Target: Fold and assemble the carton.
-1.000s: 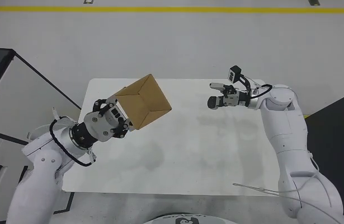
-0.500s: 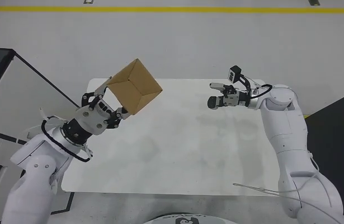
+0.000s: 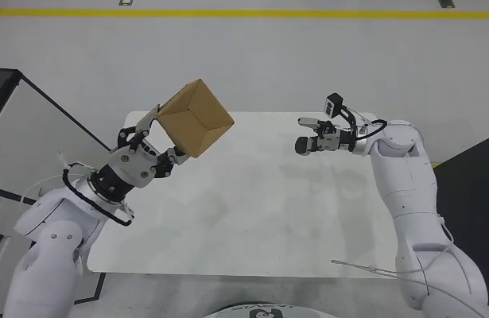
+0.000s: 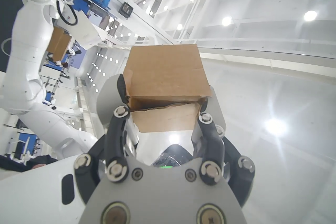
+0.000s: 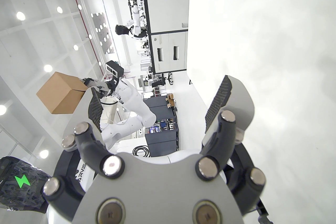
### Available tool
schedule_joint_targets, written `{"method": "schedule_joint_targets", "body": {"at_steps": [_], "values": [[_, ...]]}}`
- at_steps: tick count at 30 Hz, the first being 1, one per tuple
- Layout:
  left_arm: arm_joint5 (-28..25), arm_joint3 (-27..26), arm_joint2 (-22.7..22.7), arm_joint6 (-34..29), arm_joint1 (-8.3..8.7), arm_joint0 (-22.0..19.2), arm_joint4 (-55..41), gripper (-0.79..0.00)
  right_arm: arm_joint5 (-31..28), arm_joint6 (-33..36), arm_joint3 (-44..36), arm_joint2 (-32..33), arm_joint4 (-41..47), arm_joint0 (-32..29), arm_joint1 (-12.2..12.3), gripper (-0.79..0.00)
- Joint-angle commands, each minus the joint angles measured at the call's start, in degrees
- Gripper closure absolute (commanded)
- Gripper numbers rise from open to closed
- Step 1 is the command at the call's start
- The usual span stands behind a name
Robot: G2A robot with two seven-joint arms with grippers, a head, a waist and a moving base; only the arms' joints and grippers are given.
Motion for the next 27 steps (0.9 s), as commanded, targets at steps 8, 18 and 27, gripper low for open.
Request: {"method": "schedule_joint_targets", "body": {"at_steps": [8, 18, 27], "values": [[0.4, 0.13, 0.33, -1.36, -0.1, -1.13, 1.42, 0.0, 0.0, 0.0, 0.0, 0.0, 0.01, 0.0, 0.0, -0.785], [0.5, -1.29, -2.88, -6.15, 0.45, -1.57, 12.67, 0.0, 0.0, 0.0, 0.0, 0.0, 0.01, 0.0, 0.0, -0.785], [-0.36, -1.16, -3.15, -11.84, 0.92, -1.47, 20.37, 0.0, 0.0, 0.0, 0.0, 0.0, 0.01, 0.0, 0.0, -0.785]]}}
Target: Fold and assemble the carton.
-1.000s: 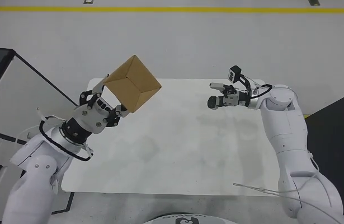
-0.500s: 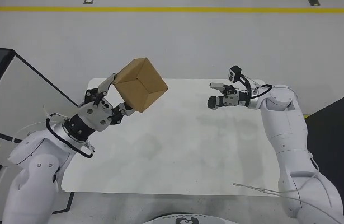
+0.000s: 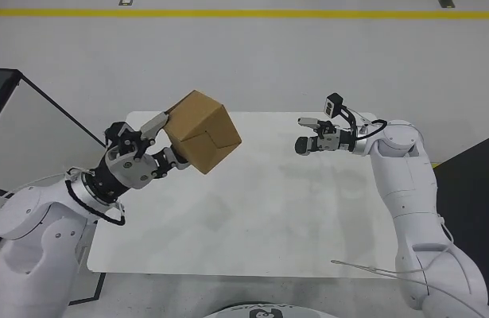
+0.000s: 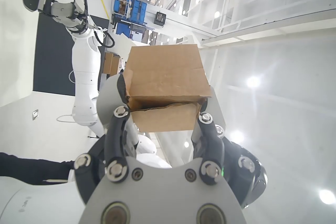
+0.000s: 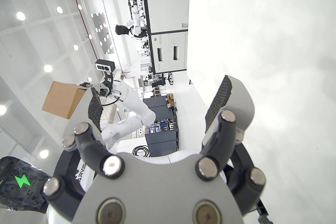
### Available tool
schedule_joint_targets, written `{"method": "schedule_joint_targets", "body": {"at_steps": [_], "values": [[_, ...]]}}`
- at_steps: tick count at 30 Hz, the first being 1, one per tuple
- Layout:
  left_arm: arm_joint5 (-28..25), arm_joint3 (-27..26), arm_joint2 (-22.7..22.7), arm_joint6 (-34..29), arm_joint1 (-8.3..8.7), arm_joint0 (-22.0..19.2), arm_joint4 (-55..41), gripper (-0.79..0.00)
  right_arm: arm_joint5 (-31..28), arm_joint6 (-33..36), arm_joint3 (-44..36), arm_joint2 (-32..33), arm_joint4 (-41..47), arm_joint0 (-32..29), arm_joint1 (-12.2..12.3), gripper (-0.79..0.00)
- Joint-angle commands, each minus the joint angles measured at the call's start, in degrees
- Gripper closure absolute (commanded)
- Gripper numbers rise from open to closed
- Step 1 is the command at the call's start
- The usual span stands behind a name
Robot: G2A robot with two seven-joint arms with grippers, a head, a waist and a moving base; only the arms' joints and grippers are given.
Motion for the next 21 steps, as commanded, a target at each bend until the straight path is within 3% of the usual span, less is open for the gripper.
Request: {"method": "schedule_joint_targets", "body": {"at_steps": [1, 4, 10, 21], "values": [[0.01, -0.01, 0.0, -0.02, 0.0, 0.0, 0.01, 0.0, 0.0, 0.0, 0.0, 0.0, 0.01, 0.0, 0.0, -0.785], [-3.22, 0.01, 0.45, -0.24, -0.33, -0.13, -2.91, 0.0, 0.0, 0.0, 0.0, 0.0, 0.01, 0.0, 0.0, -0.785], [-9.42, -1.04, -0.56, -5.78, 0.14, -2.47, 8.56, 0.0, 0.0, 0.0, 0.0, 0.0, 0.01, 0.0, 0.0, -0.785], [-14.25, 0.15, 1.69, -11.53, 1.34, -6.52, 30.48, 0.0, 0.0, 0.0, 0.0, 0.0, 0.01, 0.0, 0.0, -0.785]]}}
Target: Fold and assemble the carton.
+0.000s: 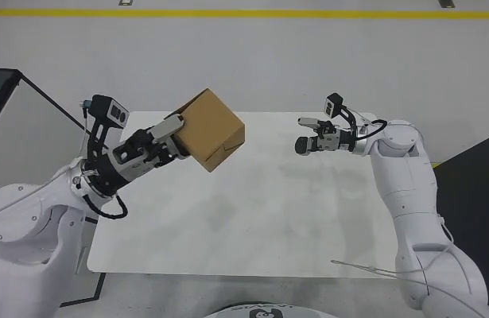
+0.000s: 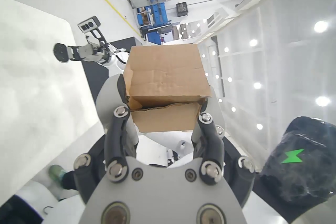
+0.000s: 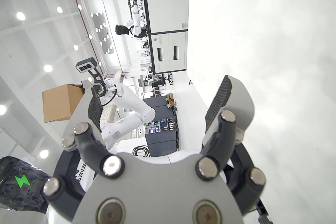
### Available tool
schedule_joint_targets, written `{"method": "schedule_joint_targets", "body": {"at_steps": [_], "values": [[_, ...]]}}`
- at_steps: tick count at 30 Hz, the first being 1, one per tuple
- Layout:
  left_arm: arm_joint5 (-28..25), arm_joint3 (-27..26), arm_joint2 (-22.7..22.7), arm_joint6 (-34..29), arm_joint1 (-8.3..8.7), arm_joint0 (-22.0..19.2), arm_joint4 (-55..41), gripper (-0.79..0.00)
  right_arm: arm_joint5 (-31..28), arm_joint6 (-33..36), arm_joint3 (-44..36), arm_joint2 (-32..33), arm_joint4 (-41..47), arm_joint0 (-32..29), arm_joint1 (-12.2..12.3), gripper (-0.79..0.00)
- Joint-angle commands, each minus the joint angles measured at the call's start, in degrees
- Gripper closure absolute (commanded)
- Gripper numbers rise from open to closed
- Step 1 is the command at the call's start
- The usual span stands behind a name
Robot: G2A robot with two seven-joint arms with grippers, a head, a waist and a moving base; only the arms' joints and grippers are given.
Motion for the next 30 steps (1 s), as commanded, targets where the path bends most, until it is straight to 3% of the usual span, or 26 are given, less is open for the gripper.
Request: {"method": "schedule_joint_targets", "body": {"at_steps": [1, 7, 22, 30], "values": [[-0.75, 0.15, 0.17, 0.1, 0.04, -0.28, 1.67, 0.0, 0.0, 0.0, 0.0, 0.0, 0.01, 0.0, 0.0, -0.785], [-0.75, 0.15, 0.17, 0.1, 0.04, -0.28, 1.67, 0.0, 0.0, 0.0, 0.0, 0.0, 0.01, 0.0, 0.0, -0.785], [-19.62, -1.64, 1.05, -3.83, 1.39, -0.77, 34.34, 0.0, 0.0, 0.0, 0.0, 0.0, 0.01, 0.0, 0.0, -0.785], [-19.96, -1.38, 1.3, -3.79, 1.39, -0.57, 34.45, 0.0, 0.0, 0.0, 0.0, 0.0, 0.01, 0.0, 0.0, -0.785]]}}
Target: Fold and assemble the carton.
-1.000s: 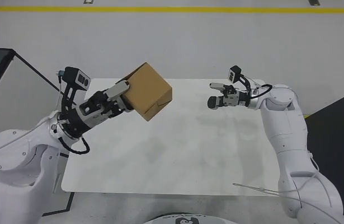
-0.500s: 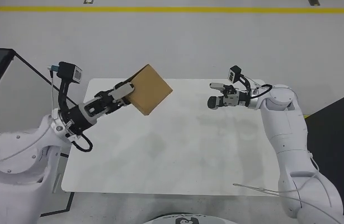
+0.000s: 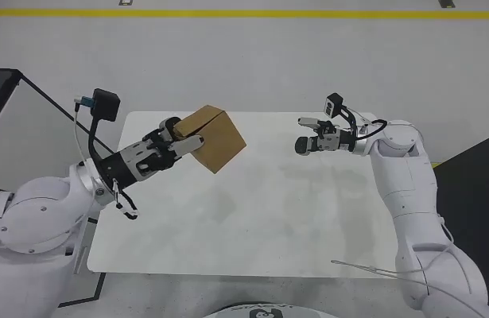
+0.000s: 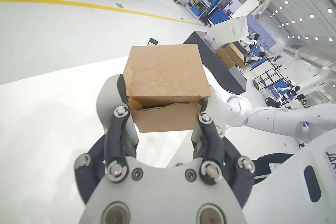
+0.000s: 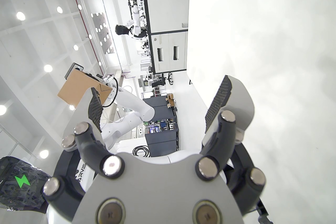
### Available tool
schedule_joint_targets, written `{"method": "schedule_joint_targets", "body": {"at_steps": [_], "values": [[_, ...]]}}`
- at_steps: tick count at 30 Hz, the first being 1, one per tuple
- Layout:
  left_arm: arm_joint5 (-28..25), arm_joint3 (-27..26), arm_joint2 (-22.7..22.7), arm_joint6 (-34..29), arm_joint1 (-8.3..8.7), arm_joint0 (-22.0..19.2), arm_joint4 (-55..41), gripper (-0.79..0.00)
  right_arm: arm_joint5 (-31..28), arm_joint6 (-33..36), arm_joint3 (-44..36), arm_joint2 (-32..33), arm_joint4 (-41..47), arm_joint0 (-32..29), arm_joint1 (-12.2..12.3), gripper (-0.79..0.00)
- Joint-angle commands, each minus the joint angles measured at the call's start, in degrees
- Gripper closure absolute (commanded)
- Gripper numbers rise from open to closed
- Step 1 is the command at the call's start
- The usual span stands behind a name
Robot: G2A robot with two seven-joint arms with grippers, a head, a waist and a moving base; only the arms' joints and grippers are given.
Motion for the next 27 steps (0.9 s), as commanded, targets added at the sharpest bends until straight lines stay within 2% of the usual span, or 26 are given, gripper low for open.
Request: {"method": "schedule_joint_targets", "body": {"at_steps": [1, 5, 13, 20, 27], "values": [[0.0, 0.0, 0.0, 0.0, 0.0, 0.0, 0.0, 0.0, 0.0, 0.0, 0.0, 0.0, 0.01, 0.0, 0.0, -0.785], [-5.42, -1.63, 0.05, 3.02, -0.11, -0.5, 1.06, 0.0, 0.0, 0.0, 0.0, 0.0, 0.01, 0.0, 0.0, -0.785], [-16.7, -2.26, -0.71, 6.7, 0.21, -1.72, 19.39, 0.0, 0.0, 0.0, 0.0, 0.0, 0.01, 0.0, 0.0, -0.785], [-26.97, -2.26, 0.07, 12.47, 0.43, -4.73, 33.3, 0.0, 0.0, 0.0, 0.0, 0.0, 0.01, 0.0, 0.0, -0.785], [-27.65, -2.26, 0.19, 13.49, 0.41, -4.84, 34.54, 0.0, 0.0, 0.0, 0.0, 0.0, 0.01, 0.0, 0.0, -0.785]]}}
